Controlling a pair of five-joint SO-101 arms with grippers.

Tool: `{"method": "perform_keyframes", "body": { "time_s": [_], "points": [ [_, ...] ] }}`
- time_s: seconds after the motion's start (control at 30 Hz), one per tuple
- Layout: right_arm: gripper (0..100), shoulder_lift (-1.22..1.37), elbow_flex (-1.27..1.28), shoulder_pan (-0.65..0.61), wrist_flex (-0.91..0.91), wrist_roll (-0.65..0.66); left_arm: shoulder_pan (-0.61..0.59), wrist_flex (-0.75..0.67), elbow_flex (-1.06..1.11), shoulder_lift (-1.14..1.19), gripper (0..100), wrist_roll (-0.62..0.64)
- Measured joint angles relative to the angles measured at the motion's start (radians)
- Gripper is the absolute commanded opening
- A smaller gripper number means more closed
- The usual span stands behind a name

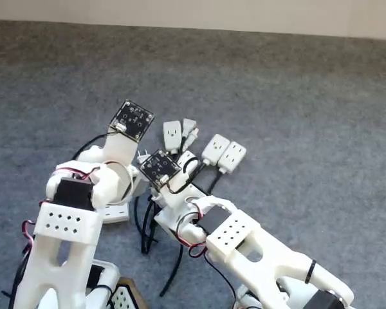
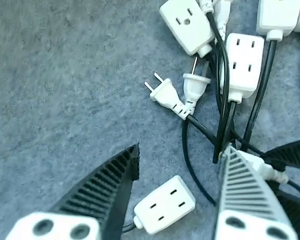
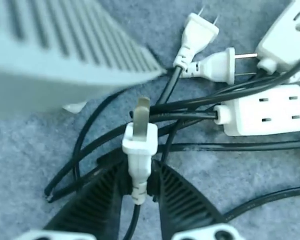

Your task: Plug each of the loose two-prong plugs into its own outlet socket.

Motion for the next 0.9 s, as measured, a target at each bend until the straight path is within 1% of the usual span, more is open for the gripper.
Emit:
{"method": "perform_keyframes", "body": {
  "time_s": [0.27, 0.43, 0.63, 0.77, 0.9],
  "points": [
    [0.5, 0.0, 0.0, -0.006, -0.025, -0.054, 0.02, -0.109, 0.091, 0.0, 27, 0.058],
    [0.5, 0.0, 0.0, -0.003, -0.069, -0.1, 0.017, -0.115, 0.103, 0.0, 27, 0.104],
    [0.5, 0.0, 0.0, 0.046, -0.112, -0.109, 0.023, -0.121, 0.11, 0.0, 27, 0.11],
    [0.5, 0.002, 0.0, 0.04, -0.114, -0.114, 0.023, -0.163, 0.137, 0.0, 26, 0.109],
    [0.5, 0.002, 0.0, 0.006, -0.098, -0.114, 0.023, -0.201, 0.16, 0.0, 26, 0.109]
  ]
}}
